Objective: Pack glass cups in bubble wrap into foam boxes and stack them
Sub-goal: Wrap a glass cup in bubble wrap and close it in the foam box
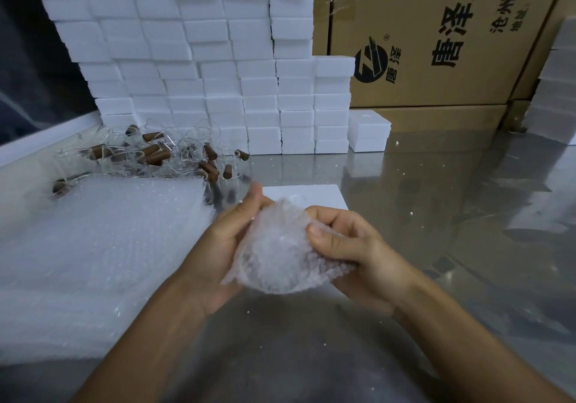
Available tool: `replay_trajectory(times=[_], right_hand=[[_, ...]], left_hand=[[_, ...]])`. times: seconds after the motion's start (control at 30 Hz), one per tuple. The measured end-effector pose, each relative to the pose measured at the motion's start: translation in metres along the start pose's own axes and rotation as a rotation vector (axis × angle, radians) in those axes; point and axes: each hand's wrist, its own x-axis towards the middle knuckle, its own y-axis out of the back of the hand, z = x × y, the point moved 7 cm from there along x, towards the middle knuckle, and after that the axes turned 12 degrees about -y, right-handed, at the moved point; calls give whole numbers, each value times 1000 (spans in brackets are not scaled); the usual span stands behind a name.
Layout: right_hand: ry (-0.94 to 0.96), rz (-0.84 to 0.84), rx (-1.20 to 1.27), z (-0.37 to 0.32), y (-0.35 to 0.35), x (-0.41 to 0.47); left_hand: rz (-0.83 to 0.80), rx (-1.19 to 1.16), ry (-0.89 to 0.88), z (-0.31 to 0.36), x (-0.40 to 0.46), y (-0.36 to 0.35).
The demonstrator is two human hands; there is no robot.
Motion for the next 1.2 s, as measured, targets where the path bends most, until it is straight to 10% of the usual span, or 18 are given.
replay_trajectory(times=[0.33,1.2], right_hand=[[-180,31,475,6,15,4],[151,310,157,-17,42,0]], left_hand=[[25,-67,-152,3,1,3],[125,300,-302,11,3,26]])
